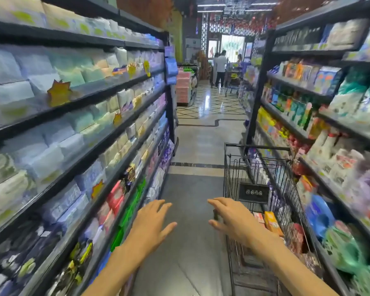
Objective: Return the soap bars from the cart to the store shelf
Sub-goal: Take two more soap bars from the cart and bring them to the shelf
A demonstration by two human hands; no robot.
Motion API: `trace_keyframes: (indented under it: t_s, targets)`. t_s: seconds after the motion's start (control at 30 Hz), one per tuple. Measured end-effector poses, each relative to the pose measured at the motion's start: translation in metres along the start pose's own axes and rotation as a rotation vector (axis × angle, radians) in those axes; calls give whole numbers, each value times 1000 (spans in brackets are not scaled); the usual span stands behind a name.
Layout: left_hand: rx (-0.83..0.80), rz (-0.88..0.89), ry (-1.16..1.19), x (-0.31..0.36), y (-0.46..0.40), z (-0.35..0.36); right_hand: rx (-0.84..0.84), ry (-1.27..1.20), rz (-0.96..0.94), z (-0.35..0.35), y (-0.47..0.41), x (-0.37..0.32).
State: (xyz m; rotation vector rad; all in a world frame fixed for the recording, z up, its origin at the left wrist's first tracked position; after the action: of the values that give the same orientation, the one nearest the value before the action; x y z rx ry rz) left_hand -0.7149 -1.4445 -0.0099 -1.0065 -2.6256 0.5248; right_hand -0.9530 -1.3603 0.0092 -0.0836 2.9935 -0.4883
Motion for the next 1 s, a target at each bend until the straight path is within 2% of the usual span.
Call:
trace_keyframes:
  t_s: [0.27,0.47,0.73,1.0]
  targets:
    - [-36,80,64,-53,-181,92,7,55,132,45,-137,97]
    - [-98,261,153,-61,-337,165,39,85,322,57,-219,185]
    - [-172,607,246,15,-493,245,46,160,639,63,-240,304]
    - [-260,854,356,124,-586,343,71,170,941,80,-216,428]
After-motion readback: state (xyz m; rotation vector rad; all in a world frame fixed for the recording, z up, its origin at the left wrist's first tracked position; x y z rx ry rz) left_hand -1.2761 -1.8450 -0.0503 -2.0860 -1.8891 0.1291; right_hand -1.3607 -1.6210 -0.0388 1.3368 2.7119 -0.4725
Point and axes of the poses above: each hand's wrist, its own y-axis away from the middle knuckle, its own z-axis out of the palm, x = y × z, the point moved 5 cm from there along -y, towards the middle knuckle, and after that the axes turned 13 degrees about x, right-handed, at the moved point
